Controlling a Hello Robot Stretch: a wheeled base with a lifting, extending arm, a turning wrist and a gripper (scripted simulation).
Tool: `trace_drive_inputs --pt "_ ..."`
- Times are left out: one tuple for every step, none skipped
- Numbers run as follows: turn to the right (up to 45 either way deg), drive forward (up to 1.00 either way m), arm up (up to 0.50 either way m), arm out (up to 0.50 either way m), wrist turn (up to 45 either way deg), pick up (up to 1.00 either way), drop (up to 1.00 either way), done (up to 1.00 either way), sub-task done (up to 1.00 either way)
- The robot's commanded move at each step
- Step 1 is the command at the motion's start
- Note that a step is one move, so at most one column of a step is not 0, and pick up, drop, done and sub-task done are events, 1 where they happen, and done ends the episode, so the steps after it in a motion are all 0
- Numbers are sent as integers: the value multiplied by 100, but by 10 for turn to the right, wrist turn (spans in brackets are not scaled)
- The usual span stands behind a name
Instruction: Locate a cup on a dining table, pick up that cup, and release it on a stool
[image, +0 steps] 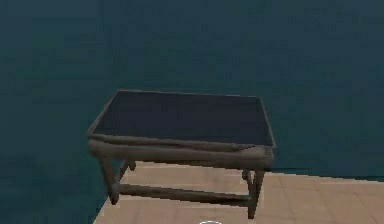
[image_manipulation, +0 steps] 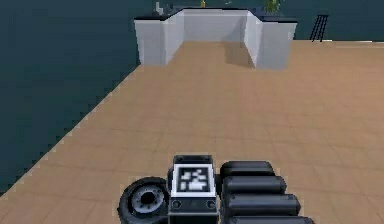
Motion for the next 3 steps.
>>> trace_drive_inputs --pt "-450 0 0 0 0 0 0 0 0" --pt "-30 0 0 0 0 0 0 0 0" --pt "450 0 0 0 0 0 0 0 0"
